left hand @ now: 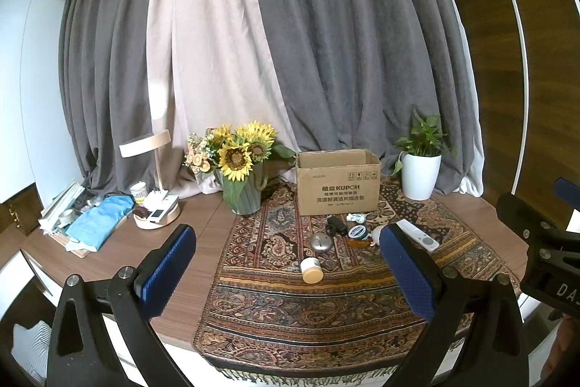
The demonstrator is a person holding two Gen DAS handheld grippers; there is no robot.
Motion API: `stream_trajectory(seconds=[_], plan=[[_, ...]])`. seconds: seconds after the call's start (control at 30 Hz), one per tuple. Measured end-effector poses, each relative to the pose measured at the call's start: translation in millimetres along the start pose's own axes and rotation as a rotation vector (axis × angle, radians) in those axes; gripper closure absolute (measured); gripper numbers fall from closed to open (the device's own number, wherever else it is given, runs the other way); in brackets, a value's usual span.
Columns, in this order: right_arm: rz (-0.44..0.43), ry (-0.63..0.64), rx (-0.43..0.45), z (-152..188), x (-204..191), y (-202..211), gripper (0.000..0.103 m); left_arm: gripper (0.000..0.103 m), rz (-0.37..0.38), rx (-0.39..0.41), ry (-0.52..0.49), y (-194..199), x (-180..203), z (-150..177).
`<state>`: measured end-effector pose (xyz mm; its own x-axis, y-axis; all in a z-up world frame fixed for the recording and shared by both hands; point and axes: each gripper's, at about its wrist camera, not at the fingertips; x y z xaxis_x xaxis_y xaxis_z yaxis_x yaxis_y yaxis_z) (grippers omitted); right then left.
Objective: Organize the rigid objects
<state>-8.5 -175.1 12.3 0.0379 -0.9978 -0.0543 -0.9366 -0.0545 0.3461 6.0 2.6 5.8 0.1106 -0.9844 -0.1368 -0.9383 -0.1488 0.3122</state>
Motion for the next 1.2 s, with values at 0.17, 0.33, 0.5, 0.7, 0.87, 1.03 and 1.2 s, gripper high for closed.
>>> stream_trajectory(seconds=[0.17, 0.33, 0.5, 0.7, 0.87, 1.03, 1.2], plan=[[0.0, 0.002, 0.002, -3.3, -5.9, -3.5, 0.0, 0.0, 0.002, 0.001, 0.0, -2.1, -0.2, -1.5], [-0.003, 0.004, 0.006, -3.8, -7.1, -2.2, 0.0, 0.0, 0.001, 0.003, 0.001, -1.1, -0.4, -2.2], [-0.003, 0.001, 0.008, -3.7, -5.8, -0.6, 0.0, 0.0, 0.003, 0.004, 0.001, -0.5, -0.7, -0.5], [-0.003, 0.001, 0.009, -3.4, -4.7, -0.4, 0.0, 0.0, 0.005, 0.003, 0.001, -1.2, -0.7, -0.5], [-0.004, 0.002, 0.01, -2.7, -5.4, -0.5, 0.0, 0.0, 0.005, 0.004, 0.001, -1.3, 0.2, -0.6], [-0.002, 0.002, 0.011, -2.2, -5.9, -0.8, 0.0, 0.0, 0.004, 0.005, 0.002, -1.2, 0.0, -0.3], [-0.001, 0.0, 0.013, -3.1, -3.8, 0.1, 0.0, 0.0, 0.005, 0.006, 0.0, -1.2, 4.4, -0.5]])
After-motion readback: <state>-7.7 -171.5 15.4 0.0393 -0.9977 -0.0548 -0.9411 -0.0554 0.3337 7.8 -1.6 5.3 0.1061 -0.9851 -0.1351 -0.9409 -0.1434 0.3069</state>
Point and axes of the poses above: each gripper's, at about its wrist camera, not at the fingertips, and y roughly against the way its jaws point, x to its right, z to its underside, and after that the axes turned 9 degrees about -z, right-handed
